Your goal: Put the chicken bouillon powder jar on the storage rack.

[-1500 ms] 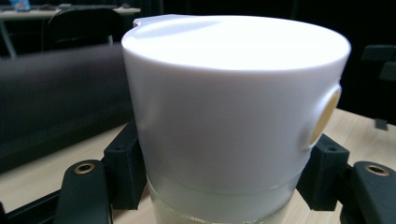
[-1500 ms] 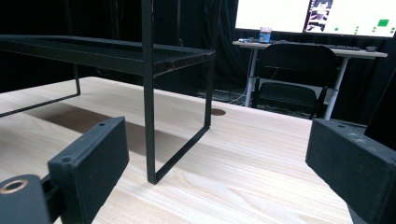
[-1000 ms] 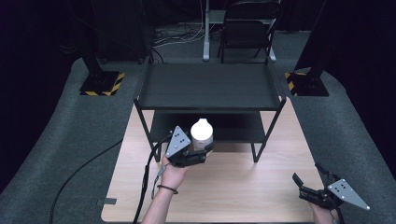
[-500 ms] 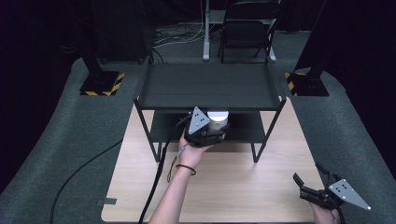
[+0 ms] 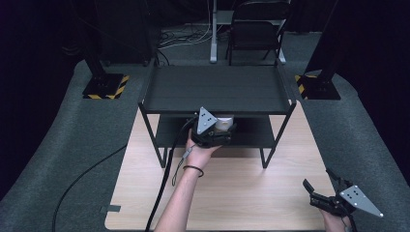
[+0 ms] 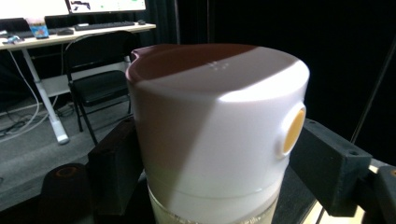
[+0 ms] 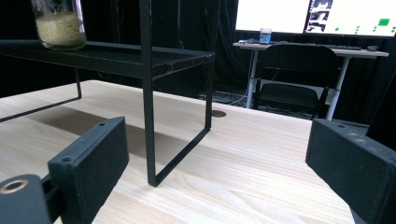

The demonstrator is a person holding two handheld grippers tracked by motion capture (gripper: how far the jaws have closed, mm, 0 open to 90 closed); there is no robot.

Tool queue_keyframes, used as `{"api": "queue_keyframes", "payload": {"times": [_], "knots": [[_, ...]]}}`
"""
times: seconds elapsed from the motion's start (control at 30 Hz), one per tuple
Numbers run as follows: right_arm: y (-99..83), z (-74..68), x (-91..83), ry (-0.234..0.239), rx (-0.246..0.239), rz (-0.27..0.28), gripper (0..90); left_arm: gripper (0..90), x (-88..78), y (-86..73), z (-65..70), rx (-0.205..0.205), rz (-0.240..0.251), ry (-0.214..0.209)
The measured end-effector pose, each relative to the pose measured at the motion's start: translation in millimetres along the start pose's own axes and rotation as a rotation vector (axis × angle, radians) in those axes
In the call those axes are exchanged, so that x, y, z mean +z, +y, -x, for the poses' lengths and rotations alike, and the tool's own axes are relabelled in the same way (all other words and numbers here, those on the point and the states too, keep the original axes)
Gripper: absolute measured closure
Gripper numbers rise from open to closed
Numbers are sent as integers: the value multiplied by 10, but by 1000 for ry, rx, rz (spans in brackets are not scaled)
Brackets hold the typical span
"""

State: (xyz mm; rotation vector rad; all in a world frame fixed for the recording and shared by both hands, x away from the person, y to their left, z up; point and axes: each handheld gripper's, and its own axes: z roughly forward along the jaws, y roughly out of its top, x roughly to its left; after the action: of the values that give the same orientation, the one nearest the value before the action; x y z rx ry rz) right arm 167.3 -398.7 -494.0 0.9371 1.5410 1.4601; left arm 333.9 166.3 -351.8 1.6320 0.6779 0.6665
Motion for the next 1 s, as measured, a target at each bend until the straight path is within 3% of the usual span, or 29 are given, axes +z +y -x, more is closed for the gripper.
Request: {"api": "queue_keyframes", "payload": {"times": [0.3, 0.5, 0.73, 0.9, 1.0], "knots": [[0, -2, -5, -1, -2, -1, 50, 192, -219, -160, 8, 13, 23, -6], [3, -9, -6, 0, -4, -3, 50, 185, -472, -256, 11, 82, 7, 0], [6, -23, -10, 0, -7, -8, 50, 155, -812, -521, -33, 61, 23, -6], [0, -21, -4, 0, -6, -14, 50, 117, -1121, -796, -101, 0, 43, -8], [1, -30, -6, 0, -10, -13, 50, 114, -1313, -932, -114, -6, 34, 7]]}}
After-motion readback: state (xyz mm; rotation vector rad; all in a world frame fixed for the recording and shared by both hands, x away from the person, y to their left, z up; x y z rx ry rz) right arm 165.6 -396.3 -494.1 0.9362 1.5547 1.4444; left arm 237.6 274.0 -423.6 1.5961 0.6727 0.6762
